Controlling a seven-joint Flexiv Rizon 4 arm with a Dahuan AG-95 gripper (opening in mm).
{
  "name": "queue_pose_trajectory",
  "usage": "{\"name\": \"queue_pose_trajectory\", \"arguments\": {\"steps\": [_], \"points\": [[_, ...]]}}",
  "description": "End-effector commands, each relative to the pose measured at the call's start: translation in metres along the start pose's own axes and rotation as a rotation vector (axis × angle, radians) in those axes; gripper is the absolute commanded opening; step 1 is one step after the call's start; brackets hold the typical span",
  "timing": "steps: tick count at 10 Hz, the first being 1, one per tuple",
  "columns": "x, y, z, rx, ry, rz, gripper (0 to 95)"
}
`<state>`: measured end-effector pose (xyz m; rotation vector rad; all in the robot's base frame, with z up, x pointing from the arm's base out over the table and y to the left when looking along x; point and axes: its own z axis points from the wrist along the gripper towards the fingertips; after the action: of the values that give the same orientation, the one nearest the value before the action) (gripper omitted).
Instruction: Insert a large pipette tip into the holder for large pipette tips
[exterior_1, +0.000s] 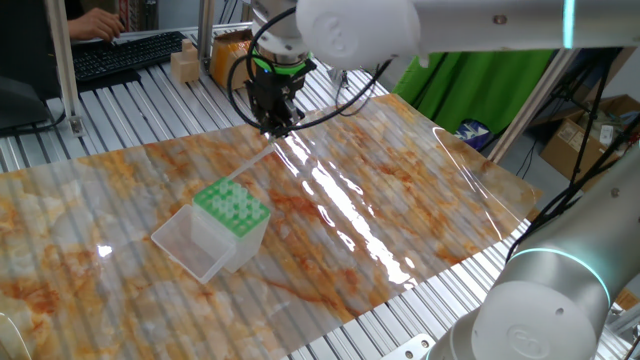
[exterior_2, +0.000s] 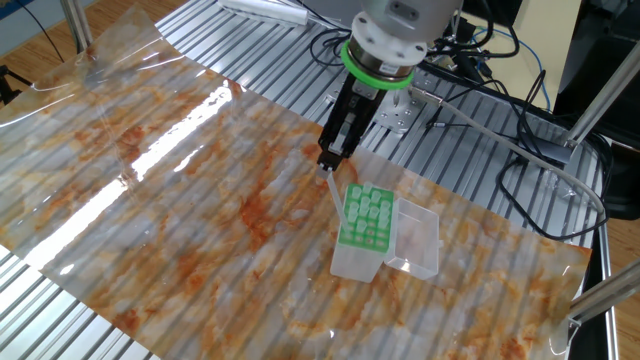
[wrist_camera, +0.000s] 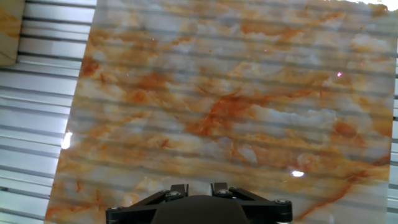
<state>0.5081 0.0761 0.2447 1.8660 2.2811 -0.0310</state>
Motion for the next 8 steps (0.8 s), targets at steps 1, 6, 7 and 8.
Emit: {"name": "queue_pose_trajectory", "arguments": {"steps": [1,6,7,8], "points": [[-0.001,-0.002,-0.001,0.012,0.013,-0.017,19.0],[-0.012,-0.011,0.001,0.005,0.078,-0.002,19.0],[-0.013,-0.013,0.001,0.002,0.098,0.011,19.0],[-0.013,-0.014,0.002,-0.001,0.112,0.022,19.0]]}}
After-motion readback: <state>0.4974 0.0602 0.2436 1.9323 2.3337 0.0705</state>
